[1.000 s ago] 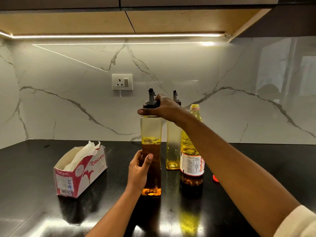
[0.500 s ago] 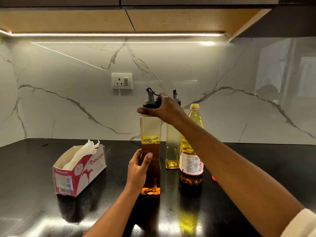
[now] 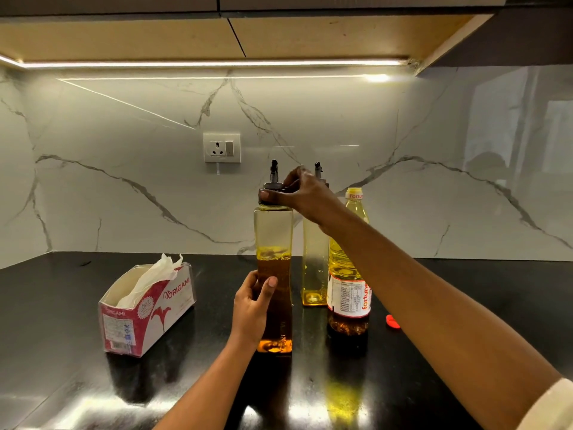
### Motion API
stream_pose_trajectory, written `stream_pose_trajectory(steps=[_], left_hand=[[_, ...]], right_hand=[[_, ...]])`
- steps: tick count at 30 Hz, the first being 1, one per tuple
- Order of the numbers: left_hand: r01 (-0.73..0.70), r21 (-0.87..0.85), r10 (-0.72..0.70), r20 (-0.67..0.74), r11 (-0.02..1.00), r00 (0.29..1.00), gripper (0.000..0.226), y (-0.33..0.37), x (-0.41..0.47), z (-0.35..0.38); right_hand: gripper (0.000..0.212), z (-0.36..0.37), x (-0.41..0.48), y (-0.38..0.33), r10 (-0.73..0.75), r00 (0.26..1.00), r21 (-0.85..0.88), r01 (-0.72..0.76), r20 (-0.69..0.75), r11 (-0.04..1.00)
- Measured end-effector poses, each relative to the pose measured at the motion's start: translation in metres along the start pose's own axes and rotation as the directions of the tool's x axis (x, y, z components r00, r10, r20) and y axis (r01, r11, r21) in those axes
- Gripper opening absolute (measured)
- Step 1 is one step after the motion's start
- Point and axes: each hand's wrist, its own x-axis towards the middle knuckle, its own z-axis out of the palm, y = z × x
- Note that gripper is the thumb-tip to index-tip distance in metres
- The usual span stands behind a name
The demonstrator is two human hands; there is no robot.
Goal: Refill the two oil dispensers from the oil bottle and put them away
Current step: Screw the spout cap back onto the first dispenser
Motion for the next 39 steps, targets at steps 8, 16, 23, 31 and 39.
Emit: stream_pose_trajectory(steps=[8,16,23,31,39], left_hand=[[0.011,-0.006,-0.011,0.005,1.0,1.0,0.087,-0.001,0.001,-0.001],[0.009,-0.003,-0.009,0.01,1.0,1.0,0.086,0.0,0.001,-0.001],[0.009,-0.008,-0.009,0.012,1.0,1.0,0.084,-0.001,0.001,-0.002],[0.003,0.0,-0.003,0.018,1.0,1.0,0.084,0.0,0.001,-0.001],[0.0,0.001,0.0,0.015,1.0,1.0,0.081,-0.001,0.001,-0.001]], right_hand=[[0.045,-0.023,0.006,0.001,0.071,0.923,0.349,-0.213,0.377,0.913],[0.088,0.002,0.005,-0.008,0.146,0.971,0.044,-0.157,0.19,0.987],[0.038,-0.018,0.009,0.01,0.073,0.943,0.321,-0.183,0.325,0.929],[0.085,0.0,0.004,-0.011,0.129,0.963,0.028,-0.14,0.236,0.99],[0.029,-0.014,0.005,-0.009,0.043,0.99,0.121,-0.06,0.136,0.991]])
